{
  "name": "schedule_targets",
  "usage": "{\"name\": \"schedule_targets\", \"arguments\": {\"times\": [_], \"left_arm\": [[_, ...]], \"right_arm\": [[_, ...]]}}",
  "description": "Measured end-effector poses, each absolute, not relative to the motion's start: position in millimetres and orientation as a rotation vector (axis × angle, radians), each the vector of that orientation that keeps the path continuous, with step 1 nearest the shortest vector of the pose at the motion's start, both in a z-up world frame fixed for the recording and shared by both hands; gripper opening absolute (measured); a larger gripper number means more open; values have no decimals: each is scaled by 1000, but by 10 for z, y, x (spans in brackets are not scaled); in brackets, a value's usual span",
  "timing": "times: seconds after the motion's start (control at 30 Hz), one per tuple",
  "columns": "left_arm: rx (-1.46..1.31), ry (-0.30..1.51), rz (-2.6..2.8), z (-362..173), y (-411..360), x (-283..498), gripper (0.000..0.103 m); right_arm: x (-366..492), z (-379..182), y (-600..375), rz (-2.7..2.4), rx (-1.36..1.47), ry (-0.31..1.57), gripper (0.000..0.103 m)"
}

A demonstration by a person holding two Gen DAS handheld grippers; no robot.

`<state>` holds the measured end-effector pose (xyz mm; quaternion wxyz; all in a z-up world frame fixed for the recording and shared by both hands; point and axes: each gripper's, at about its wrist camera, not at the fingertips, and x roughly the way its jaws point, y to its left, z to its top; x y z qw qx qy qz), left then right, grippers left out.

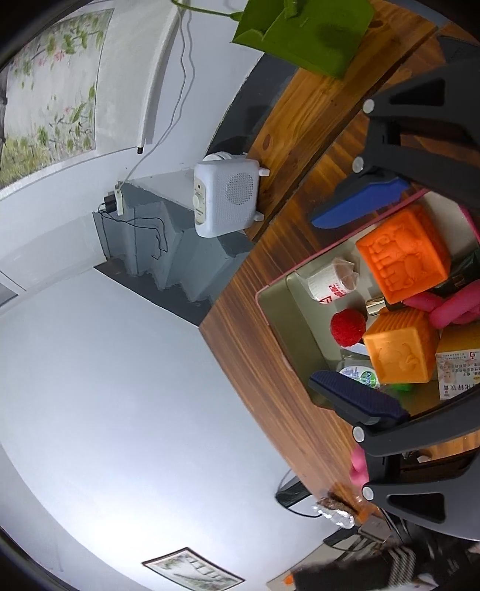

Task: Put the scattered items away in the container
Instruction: 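Open the right tool to drop the Z bottle while the left tool drops the pink toy into the tin, then move both open tools back over the remaining items on the table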

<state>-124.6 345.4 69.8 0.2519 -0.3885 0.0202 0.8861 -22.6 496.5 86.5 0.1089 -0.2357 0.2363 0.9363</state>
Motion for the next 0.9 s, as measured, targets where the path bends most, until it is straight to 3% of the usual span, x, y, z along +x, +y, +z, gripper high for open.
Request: {"name": "schedule_targets", "arguments": {"times": [0.37,0.5,0.57,0.9], "left_arm": [[-1032,69,2350,665,3915,-1422,64],[-1056,54,2370,617,3896,-1462,97],[-1056,26,2386,616,3850,-1468,102],[-1089,5,2402,585,3731,-1511,102]], "right_arm": [[10,1004,5061,2717,-503,696,84],[-58,978,5014,2735,-543,682,84],[-66,974,4993,2742,-548,675,84],[-74,938,5011,2726,-560,676,84]]}}
